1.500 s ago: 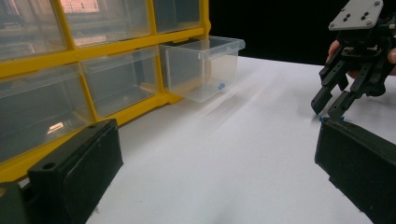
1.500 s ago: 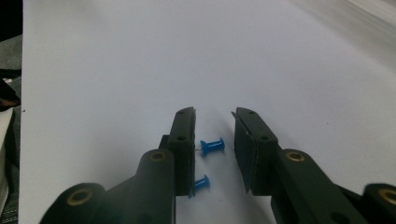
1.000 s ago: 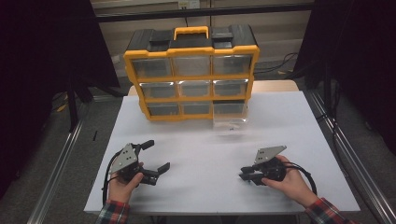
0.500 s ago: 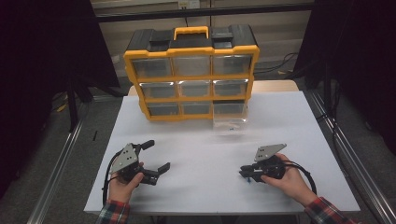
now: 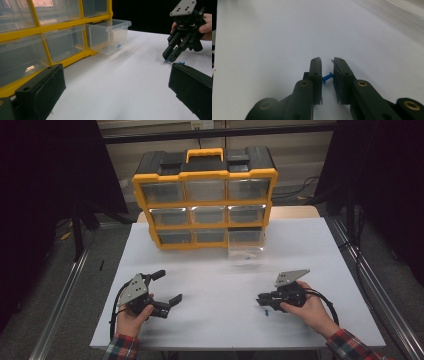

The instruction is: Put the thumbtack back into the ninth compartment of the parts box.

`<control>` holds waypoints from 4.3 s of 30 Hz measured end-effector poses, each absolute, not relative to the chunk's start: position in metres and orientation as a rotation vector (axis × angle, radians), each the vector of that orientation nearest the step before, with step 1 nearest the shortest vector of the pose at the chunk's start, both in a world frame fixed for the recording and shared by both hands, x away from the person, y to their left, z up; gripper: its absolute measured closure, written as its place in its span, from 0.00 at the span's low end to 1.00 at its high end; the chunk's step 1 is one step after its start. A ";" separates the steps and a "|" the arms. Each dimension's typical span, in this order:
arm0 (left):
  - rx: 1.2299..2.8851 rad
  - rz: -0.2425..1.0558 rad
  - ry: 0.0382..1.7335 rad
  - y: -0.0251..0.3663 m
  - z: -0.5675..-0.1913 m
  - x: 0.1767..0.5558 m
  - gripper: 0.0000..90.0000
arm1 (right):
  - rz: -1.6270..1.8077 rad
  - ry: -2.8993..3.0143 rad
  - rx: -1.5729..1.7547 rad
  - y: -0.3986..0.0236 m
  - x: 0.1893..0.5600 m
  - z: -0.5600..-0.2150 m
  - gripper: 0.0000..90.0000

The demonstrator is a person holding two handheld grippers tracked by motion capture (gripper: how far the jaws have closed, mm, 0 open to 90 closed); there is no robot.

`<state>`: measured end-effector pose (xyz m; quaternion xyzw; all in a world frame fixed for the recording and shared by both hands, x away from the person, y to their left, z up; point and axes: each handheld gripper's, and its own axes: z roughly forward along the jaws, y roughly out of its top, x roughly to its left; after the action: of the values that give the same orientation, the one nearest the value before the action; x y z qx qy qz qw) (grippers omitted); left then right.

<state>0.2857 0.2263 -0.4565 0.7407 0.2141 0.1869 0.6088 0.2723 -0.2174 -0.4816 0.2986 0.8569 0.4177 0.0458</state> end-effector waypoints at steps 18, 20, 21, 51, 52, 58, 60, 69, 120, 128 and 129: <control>1.711 0.410 0.453 0.227 -0.456 0.288 0.01 | 1.317 2.550 0.962 -0.220 0.282 -0.464 0.88; 1.716 0.434 0.485 0.226 -0.456 0.286 0.01 | 1.311 2.549 0.957 -0.220 0.284 -0.461 0.88; 1.716 0.434 0.485 0.226 -0.456 0.286 0.01 | 1.313 2.548 0.957 -0.220 0.285 -0.460 0.88; 1.711 0.412 0.446 0.228 -0.456 0.287 0.01 | 1.343 2.524 0.941 -0.218 0.299 -0.435 0.88; 1.715 0.415 0.445 0.228 -0.456 0.288 0.01 | 1.341 2.530 0.937 -0.217 0.300 -0.434 0.88; 1.715 0.417 0.445 0.228 -0.456 0.288 0.01 | 1.345 2.526 0.938 -0.216 0.302 -0.432 0.88; 1.716 0.415 0.449 0.228 -0.456 0.288 0.01 | 1.344 2.526 0.933 -0.216 0.303 -0.431 0.88; 1.713 0.412 0.453 0.228 -0.456 0.287 0.01 | 1.352 2.524 0.929 -0.215 0.307 -0.423 0.88; 1.710 0.412 0.453 0.228 -0.456 0.287 0.01 | 1.371 2.482 0.941 -0.208 0.340 -0.398 0.88; 1.709 0.410 0.455 0.228 -0.456 0.287 0.01 | 1.373 2.476 0.952 -0.207 0.343 -0.395 0.88; 1.710 0.410 0.452 0.228 -0.456 0.287 0.01 | 1.373 2.475 0.950 -0.207 0.343 -0.395 0.88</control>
<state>0.2872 0.2279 -0.4560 0.7424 0.1961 0.1781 0.6154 0.3435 -0.2073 -0.3954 0.3171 0.8265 0.4586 0.0781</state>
